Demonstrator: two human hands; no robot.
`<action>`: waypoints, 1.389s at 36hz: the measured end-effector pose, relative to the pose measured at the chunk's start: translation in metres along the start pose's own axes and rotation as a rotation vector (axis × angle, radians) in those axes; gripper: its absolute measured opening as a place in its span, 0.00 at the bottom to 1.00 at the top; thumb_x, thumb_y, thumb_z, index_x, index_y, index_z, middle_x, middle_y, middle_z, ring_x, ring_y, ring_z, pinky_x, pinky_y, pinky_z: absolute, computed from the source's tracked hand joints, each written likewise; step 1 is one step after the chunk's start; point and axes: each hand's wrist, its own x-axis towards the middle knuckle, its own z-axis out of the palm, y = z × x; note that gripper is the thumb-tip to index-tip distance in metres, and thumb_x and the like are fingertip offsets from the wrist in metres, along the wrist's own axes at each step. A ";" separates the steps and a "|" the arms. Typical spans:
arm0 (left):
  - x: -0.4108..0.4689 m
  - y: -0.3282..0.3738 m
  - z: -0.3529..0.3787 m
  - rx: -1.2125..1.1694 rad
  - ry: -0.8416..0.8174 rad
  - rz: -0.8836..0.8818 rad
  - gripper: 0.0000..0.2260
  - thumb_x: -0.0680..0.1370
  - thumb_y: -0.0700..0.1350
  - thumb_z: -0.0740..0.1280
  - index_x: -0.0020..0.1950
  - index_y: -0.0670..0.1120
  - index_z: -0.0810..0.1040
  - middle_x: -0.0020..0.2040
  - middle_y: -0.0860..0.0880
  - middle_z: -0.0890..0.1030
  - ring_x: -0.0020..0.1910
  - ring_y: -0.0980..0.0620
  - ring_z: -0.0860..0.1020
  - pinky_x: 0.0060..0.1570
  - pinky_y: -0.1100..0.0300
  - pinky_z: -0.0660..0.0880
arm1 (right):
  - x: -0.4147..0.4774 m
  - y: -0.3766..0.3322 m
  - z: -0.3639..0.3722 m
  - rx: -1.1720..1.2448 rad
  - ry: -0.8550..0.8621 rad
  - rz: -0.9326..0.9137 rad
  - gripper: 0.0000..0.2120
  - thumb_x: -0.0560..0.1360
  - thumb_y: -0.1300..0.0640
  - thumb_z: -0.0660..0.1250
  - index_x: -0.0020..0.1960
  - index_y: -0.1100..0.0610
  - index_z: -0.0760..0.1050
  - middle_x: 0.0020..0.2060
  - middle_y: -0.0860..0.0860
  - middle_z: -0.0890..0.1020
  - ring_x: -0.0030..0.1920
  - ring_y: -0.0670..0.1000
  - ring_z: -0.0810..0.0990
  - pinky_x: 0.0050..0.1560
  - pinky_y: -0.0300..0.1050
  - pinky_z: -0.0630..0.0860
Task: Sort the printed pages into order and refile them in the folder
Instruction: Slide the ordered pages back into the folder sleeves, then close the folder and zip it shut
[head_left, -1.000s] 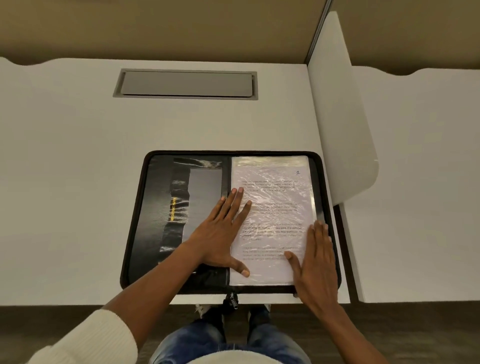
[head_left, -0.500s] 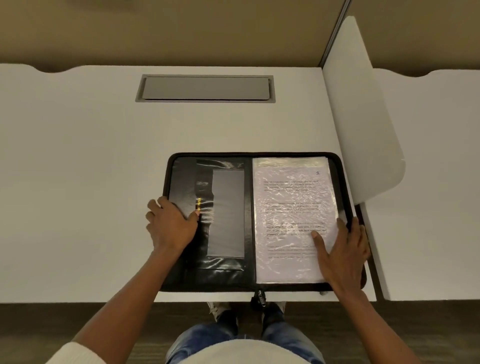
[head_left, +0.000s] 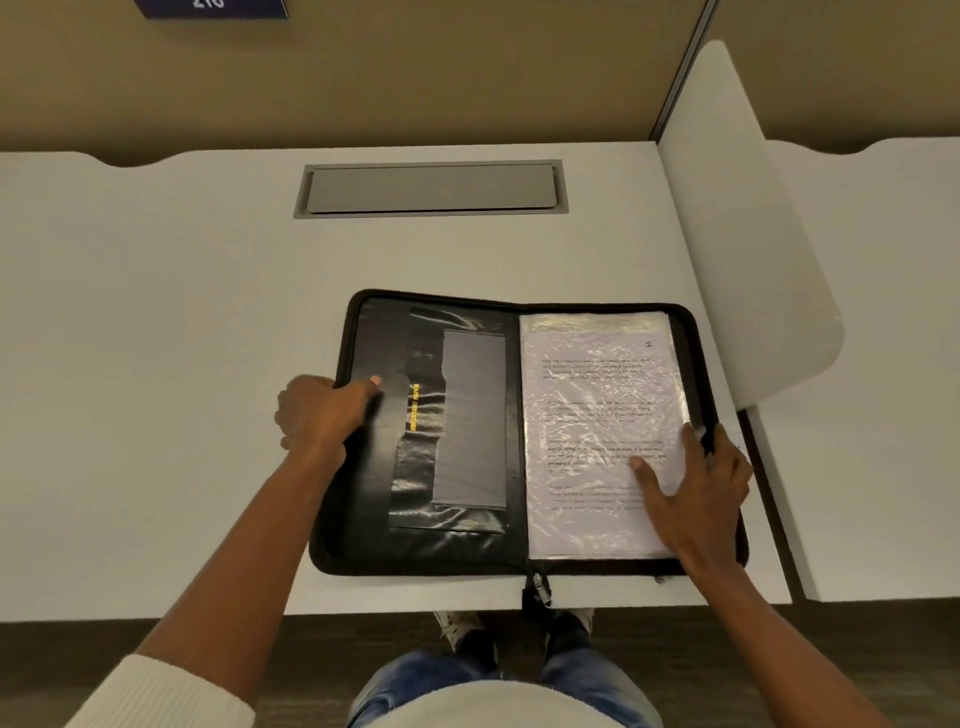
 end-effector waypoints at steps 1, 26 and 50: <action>-0.005 0.008 -0.008 -0.026 0.013 0.048 0.21 0.69 0.57 0.83 0.43 0.42 0.80 0.42 0.46 0.83 0.41 0.48 0.80 0.53 0.50 0.80 | 0.000 -0.004 0.002 -0.007 -0.001 0.001 0.42 0.75 0.30 0.64 0.79 0.55 0.65 0.79 0.61 0.61 0.77 0.65 0.59 0.72 0.68 0.63; -0.056 0.095 -0.055 -0.278 -0.399 0.700 0.22 0.76 0.39 0.78 0.70 0.51 0.82 0.59 0.56 0.87 0.57 0.59 0.85 0.61 0.53 0.82 | 0.019 -0.097 0.053 0.195 -0.130 -0.241 0.45 0.70 0.31 0.67 0.80 0.54 0.67 0.77 0.63 0.63 0.76 0.64 0.61 0.72 0.70 0.66; -0.028 -0.039 0.040 0.226 -0.220 0.617 0.20 0.78 0.54 0.76 0.69 0.52 0.82 0.73 0.49 0.78 0.75 0.45 0.73 0.74 0.47 0.70 | 0.009 -0.140 -0.041 1.137 -0.256 0.237 0.20 0.76 0.60 0.76 0.65 0.52 0.78 0.54 0.45 0.88 0.54 0.50 0.87 0.48 0.46 0.86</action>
